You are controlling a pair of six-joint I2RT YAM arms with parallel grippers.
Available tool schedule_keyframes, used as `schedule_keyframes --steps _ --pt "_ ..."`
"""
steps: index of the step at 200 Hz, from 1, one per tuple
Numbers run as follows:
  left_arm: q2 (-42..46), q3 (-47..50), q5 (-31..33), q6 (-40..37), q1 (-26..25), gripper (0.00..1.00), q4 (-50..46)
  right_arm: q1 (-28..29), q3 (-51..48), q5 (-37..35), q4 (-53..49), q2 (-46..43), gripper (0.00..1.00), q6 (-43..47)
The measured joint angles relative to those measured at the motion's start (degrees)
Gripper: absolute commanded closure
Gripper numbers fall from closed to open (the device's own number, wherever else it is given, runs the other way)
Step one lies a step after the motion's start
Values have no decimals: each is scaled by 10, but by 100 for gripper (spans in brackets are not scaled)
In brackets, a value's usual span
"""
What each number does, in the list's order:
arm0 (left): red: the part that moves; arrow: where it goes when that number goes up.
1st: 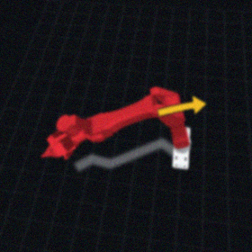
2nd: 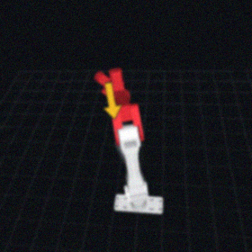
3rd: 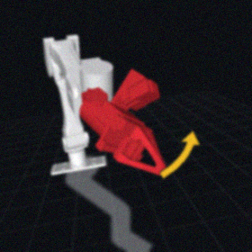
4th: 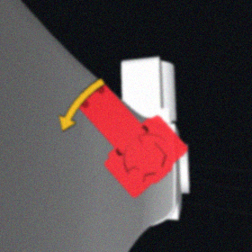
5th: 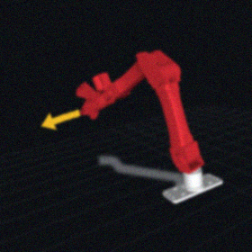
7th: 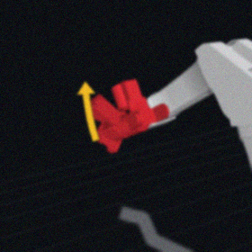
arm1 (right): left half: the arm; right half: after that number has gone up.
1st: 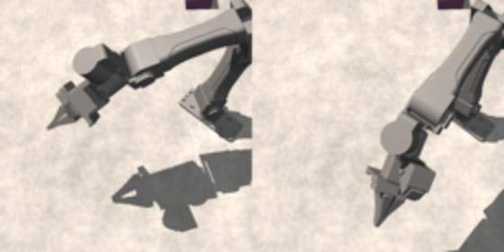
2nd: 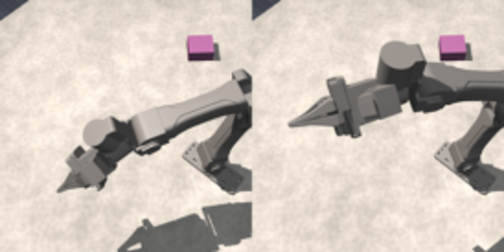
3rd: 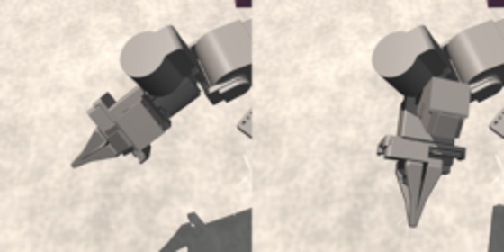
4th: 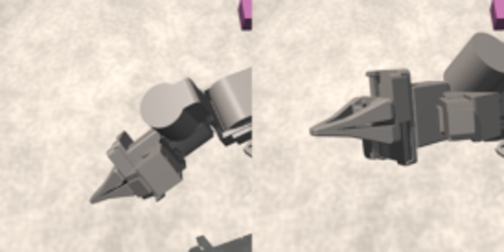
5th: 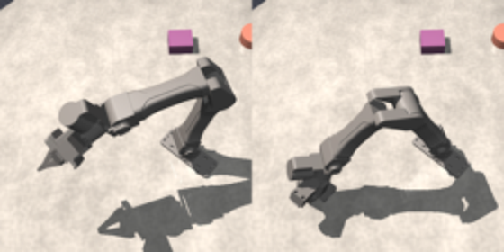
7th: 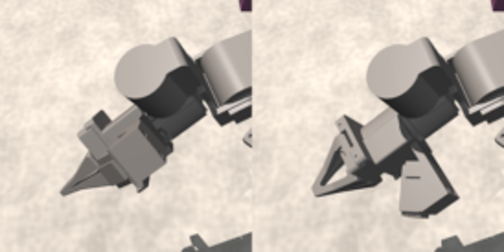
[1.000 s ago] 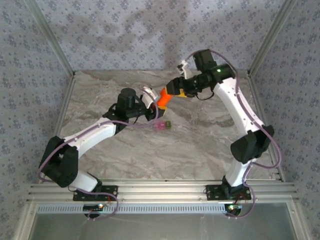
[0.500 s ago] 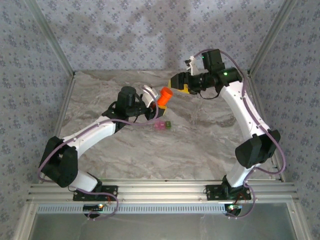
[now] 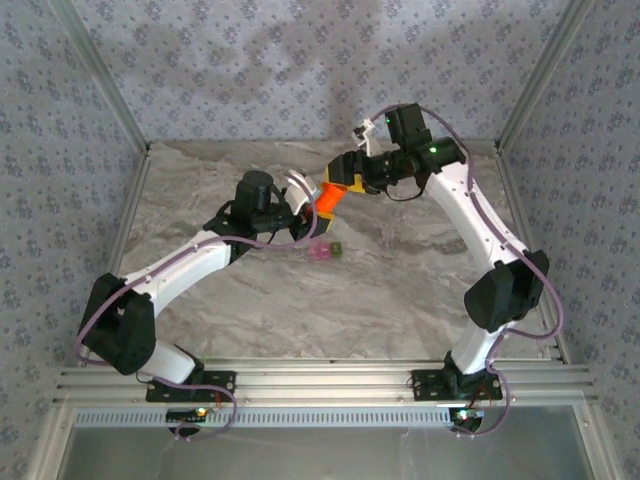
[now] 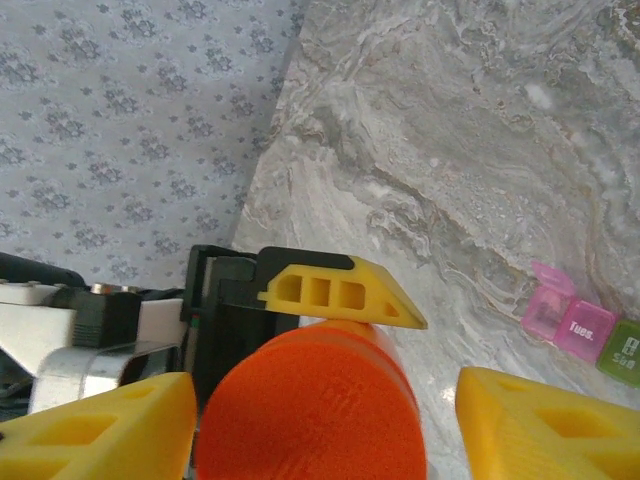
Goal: Sort the pills into containers
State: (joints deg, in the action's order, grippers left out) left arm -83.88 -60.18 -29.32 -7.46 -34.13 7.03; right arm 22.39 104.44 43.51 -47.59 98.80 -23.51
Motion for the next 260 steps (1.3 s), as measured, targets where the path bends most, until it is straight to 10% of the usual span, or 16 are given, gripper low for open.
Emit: schedule_keyframes --steps 128,167,260 --pt "-7 -9 -48 1 4 100 -26 -33 -87 118 75 -28 55 167" --pt "-7 -20 -52 10 9 100 -16 -47 -94 159 134 -29 27 181" --pt "-9 -26 -53 -3 16 100 -37 -76 -105 -17 169 -93 23 -84"
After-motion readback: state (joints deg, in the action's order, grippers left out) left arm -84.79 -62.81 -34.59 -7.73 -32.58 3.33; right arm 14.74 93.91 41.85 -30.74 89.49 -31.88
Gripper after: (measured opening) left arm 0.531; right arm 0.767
